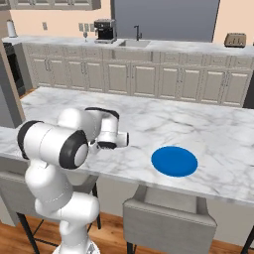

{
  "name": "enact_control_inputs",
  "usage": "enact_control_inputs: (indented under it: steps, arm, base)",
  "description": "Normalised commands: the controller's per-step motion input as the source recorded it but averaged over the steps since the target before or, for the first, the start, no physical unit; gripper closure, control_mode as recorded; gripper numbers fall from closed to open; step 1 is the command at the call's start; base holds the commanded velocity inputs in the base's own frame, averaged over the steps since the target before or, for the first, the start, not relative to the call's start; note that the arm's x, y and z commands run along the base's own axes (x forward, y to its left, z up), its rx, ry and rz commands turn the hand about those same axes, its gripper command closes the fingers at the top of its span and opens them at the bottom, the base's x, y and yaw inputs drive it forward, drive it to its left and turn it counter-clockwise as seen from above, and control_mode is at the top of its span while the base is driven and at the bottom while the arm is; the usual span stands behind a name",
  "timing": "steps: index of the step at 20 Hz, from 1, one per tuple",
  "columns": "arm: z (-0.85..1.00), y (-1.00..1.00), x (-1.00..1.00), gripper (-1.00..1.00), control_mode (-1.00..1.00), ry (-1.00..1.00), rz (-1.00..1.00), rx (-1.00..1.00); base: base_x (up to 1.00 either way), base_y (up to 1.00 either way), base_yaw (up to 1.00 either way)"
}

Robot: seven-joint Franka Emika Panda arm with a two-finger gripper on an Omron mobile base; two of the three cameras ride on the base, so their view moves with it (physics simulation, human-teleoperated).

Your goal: Retrieve the wine glasses from the counter and place one next to each plate.

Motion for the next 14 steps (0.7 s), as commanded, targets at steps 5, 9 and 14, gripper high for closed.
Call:
enact_control_inputs:
  steps: [5,9,14]
  arm:
    - [-0.26,0.00,0.38,1.00,-1.00,0.02,0.00,0.00]
    - [-0.29,0.00,0.38,1.00,-1.00,0.02,0.00,0.00]
    - [-0.32,0.05,0.36,1.00,-1.00,0.03,0.00,0.00]
  base:
    - [0.00,0.00,0.00]
    - [0.00,0.00,0.00]
    - [0.00,0.00,0.00]
